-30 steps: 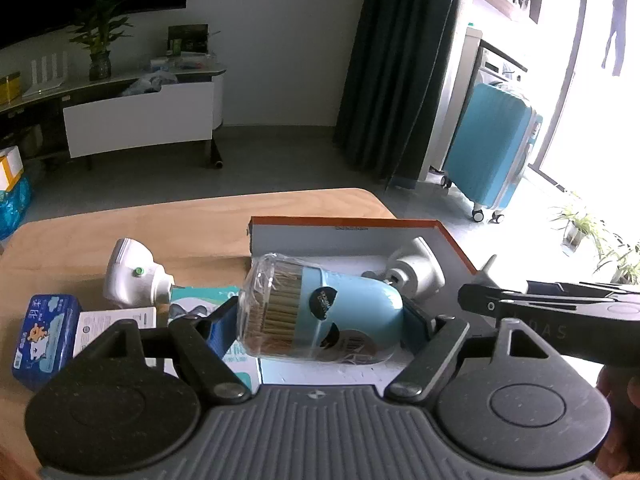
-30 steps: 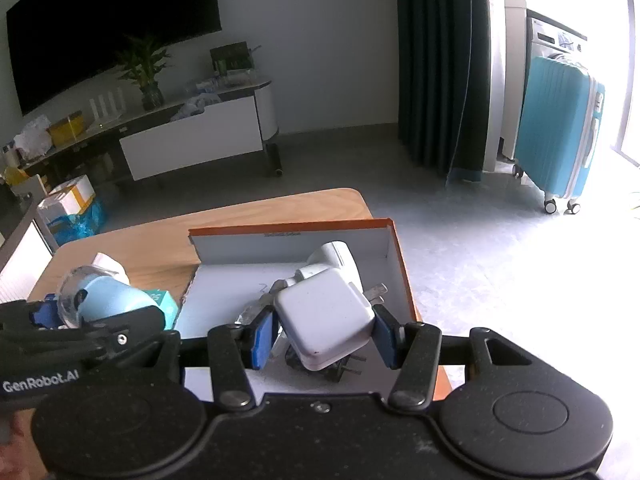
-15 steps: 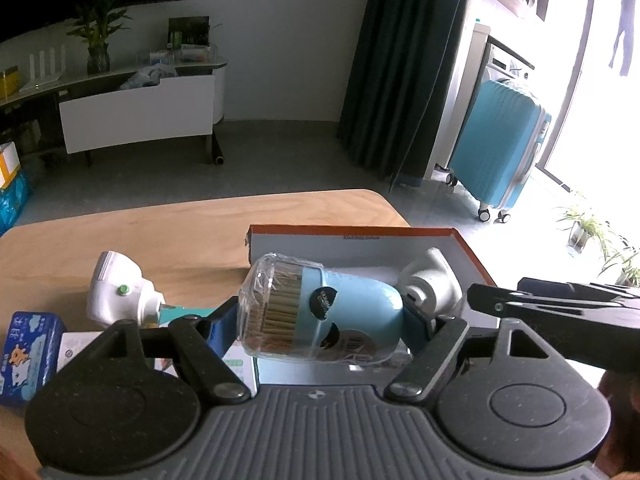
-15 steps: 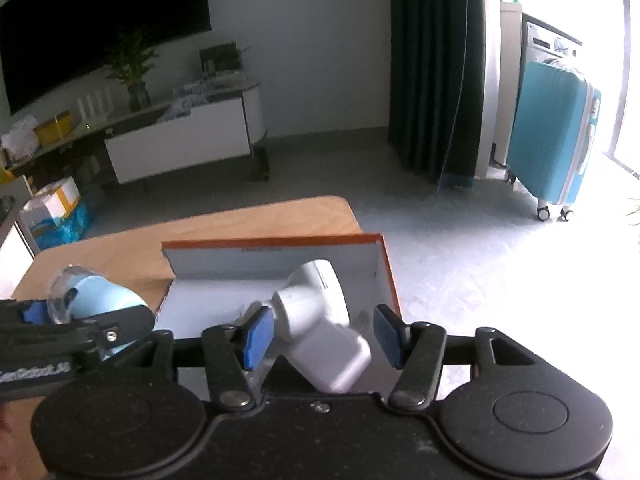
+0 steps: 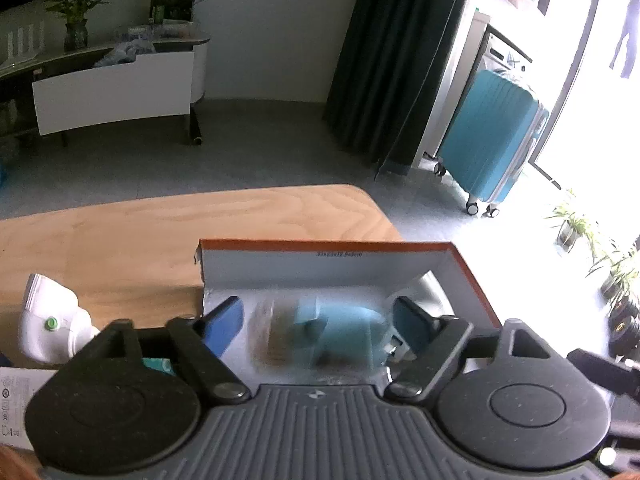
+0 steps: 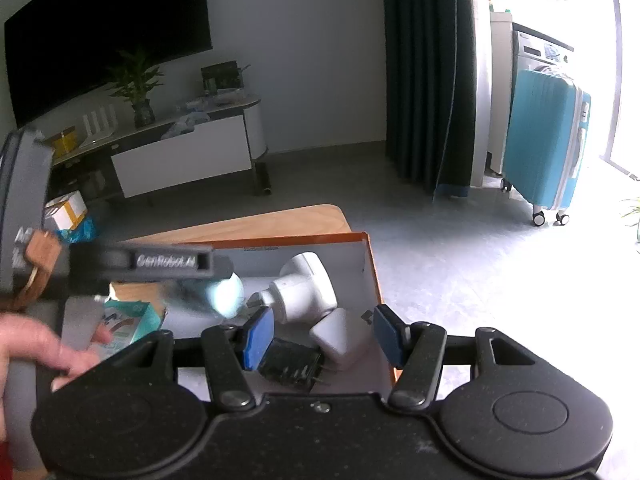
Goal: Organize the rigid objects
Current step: 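Release the toothpick jar with left gripper while right releases white charger in tray, then withdraw both grippers from the tray toward the boxes on the table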
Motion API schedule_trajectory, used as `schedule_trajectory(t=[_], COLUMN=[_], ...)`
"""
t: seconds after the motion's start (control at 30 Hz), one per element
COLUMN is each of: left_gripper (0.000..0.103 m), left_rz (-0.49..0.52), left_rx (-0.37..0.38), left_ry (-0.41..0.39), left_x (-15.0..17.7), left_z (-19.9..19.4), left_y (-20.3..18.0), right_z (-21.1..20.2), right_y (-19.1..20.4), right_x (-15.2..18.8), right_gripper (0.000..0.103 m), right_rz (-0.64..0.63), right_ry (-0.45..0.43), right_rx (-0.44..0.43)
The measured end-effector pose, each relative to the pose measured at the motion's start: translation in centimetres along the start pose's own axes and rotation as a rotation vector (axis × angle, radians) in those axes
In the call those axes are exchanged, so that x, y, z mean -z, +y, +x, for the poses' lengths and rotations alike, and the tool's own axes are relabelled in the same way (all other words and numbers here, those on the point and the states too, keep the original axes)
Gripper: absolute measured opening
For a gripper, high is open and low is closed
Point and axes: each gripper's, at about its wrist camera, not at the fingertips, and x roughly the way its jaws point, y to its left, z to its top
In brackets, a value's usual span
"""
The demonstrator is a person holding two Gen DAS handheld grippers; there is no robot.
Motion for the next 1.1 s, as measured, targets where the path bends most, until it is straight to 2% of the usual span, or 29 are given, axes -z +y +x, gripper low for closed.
schedule_trajectory(t=[0.13,0.57,0.67,1.1], left_gripper=[0.092,0.096,0.098,0.100], left_rz=[-0.015,-0.049,-0.053,-0.098], left_rx=[-0.005,-0.124,-0.146,-0.210], left_ry=[-0.021,0.010,0.009,-0.023], left_x=[0.1,2.5,2.9,4.7], left_z=[-1.7,-8.1,-9.1,-12.8], left_y=[0.7,2.6,3.0,5.9], right_z=[-0.5,-2.6,-2.9,-3.7], right_y=[0.7,4.1,5.0,8.6], right_x=[0.0,0.1,0.2,0.5], right_gripper=[0.068,0.074,0.078,0.082], right_rz=[-0.006,-0.028,-0.037,-0.086], right_ry=[-0.005,-0.011,-0.008,0.008], right_rx=[-0.016,-0.078,-0.084,-0.141])
